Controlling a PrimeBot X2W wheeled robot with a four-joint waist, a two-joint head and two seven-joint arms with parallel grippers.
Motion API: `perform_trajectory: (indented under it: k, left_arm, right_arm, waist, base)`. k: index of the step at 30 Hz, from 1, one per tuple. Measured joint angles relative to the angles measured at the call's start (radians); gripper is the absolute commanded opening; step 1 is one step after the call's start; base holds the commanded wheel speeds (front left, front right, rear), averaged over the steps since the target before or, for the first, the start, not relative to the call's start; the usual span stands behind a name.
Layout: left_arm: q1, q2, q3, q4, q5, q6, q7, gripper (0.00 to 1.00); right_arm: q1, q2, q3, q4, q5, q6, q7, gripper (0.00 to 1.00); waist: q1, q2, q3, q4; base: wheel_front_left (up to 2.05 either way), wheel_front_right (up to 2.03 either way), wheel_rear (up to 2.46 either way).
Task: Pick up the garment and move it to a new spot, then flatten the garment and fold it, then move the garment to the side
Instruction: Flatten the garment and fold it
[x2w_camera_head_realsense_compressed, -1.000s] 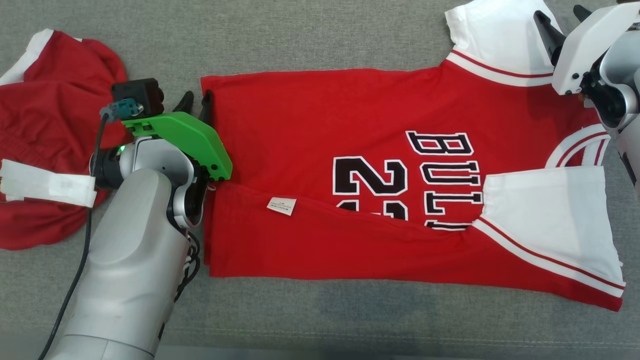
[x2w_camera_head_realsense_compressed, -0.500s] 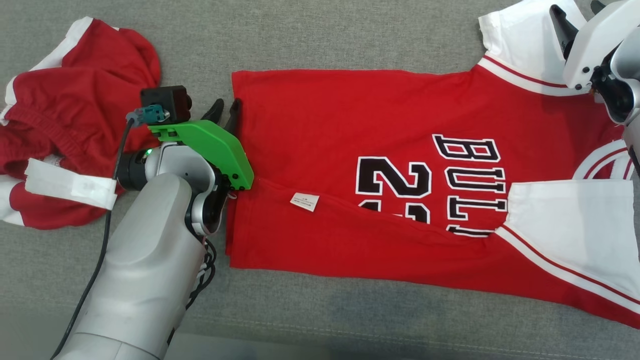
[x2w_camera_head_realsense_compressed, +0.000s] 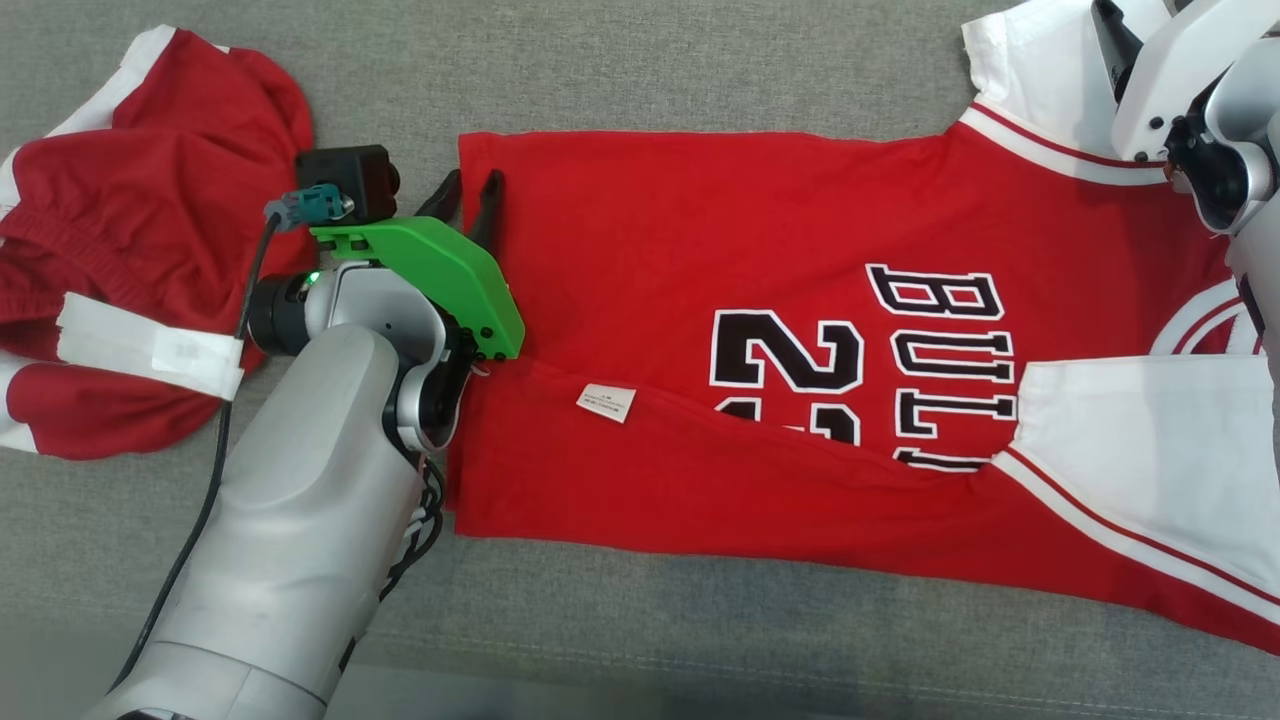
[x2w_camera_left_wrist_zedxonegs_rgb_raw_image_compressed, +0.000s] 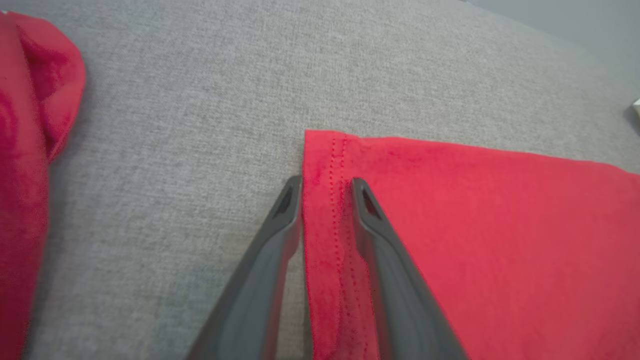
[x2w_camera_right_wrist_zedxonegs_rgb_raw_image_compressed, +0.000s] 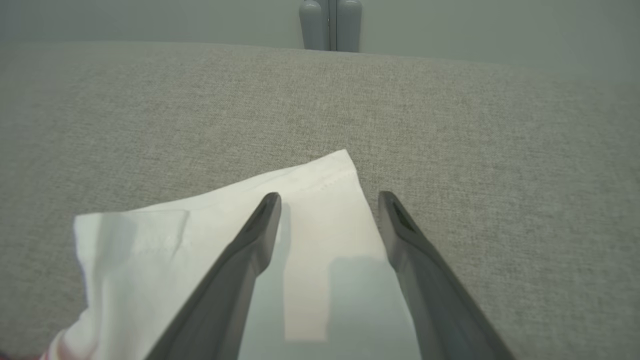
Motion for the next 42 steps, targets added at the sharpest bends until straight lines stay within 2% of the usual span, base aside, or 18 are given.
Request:
perform_trajectory:
  k: [4, 8, 13, 15, 16, 17, 19, 20, 21, 22, 23, 33, 42]
  left_arm:
    - [-0.005, 0.000, -0.025, 0.000, -0.018, 0.002, -0.008, 0.49]
    - [-0.017, 0.000, -0.039, 0.000, -0.025, 0.009, -0.009, 0.41]
    - [-0.031, 0.000, -0.062, 0.002, -0.042, 0.010, -0.018, 0.16]
    - [-0.032, 0.000, -0.067, 0.003, -0.053, 0.010, -0.026, 0.00]
    - [-0.033, 0.000, -0.070, 0.004, -0.059, 0.010, -0.027, 0.00]
    - [-0.033, 0.000, -0.073, 0.004, -0.065, 0.010, -0.030, 0.00]
    - [-0.037, 0.000, -0.081, 0.006, -0.074, 0.010, -0.036, 0.00]
    - [-0.038, 0.000, -0.086, 0.006, -0.075, 0.010, -0.038, 0.00]
    - [-0.040, 0.000, -0.090, 0.008, -0.076, 0.010, -0.038, 0.00]
    - [-0.041, 0.000, -0.092, 0.010, -0.079, 0.010, -0.041, 0.00]
    - [-0.042, 0.000, -0.093, 0.012, -0.082, 0.011, -0.046, 0.00]
    - [-0.050, 0.000, -0.081, 0.041, -0.098, 0.019, -0.102, 0.00]
    - [-0.045, 0.000, -0.045, 0.070, -0.115, 0.019, -0.158, 0.00]
  right_arm:
    - [0.000, -0.002, -0.002, 0.029, 0.000, 0.000, -0.011, 1.00]
    - [0.000, 0.006, -0.005, 0.049, 0.001, 0.000, -0.016, 1.00]
    - [-0.005, 0.011, -0.006, 0.063, 0.001, 0.002, -0.022, 1.00]
    - [-0.009, 0.012, -0.005, 0.071, 0.001, 0.003, -0.028, 1.00]
    - [-0.011, 0.013, -0.005, 0.075, 0.001, 0.005, -0.029, 1.00]
    - [-0.015, 0.014, -0.004, 0.079, 0.001, 0.011, -0.029, 0.82]
    - [-0.019, 0.018, -0.002, 0.084, 0.001, 0.020, -0.029, 0.39]
    - [-0.019, 0.022, 0.000, 0.085, 0.001, 0.022, -0.029, 0.34]
    - [-0.020, 0.026, 0.001, 0.086, 0.001, 0.026, -0.034, 0.18]
    - [-0.020, 0.029, 0.002, 0.087, 0.001, 0.030, -0.038, 0.12]
    - [-0.021, 0.031, 0.003, 0.088, 0.001, 0.030, -0.039, 0.00]
    - [-0.023, 0.040, 0.017, 0.088, -0.006, 0.052, -0.145, 0.00]
    - [0.021, 0.046, 0.005, 0.056, 0.004, 0.078, -0.317, 0.00]
  waist:
    - [0.0000, 0.0000, 0.005, -0.005]
    - [0.0000, 0.0000, 0.009, -0.008]
    - [0.0000, 0.0000, 0.013, -0.010]
    - [0.0000, 0.0000, 0.013, -0.010]
    - [0.0000, 0.0000, 0.013, -0.009]
    - [0.0000, 0.0000, 0.014, -0.009]
    - [0.0000, 0.0000, 0.014, -0.007]
    - [0.0000, 0.0000, 0.014, -0.007]
    - [0.0000, 0.0000, 0.014, -0.006]
    - [0.0000, 0.0000, 0.014, -0.006]
    - [0.0000, 0.0000, 0.015, -0.006]
    - [0.0000, 0.0000, 0.002, -0.029]
    - [0.0000, 0.0000, -0.037, -0.064]
  base:
    - [0.00, 0.00, 0.00]
    - [0.00, 0.00, 0.00]
    - [0.00, 0.00, 0.00]
    - [0.00, 0.00, 0.00]
    - [0.00, 0.00, 0.00]
    - [0.00, 0.00, 0.00]
    - [0.00, 0.00, 0.00]
    - [0.00, 0.00, 0.00]
    - [0.00, 0.00, 0.00]
    - [0.00, 0.00, 0.00]
    - [0.00, 0.00, 0.00]
    - [0.00, 0.00, 0.00]
    - [0.00, 0.00, 0.00]
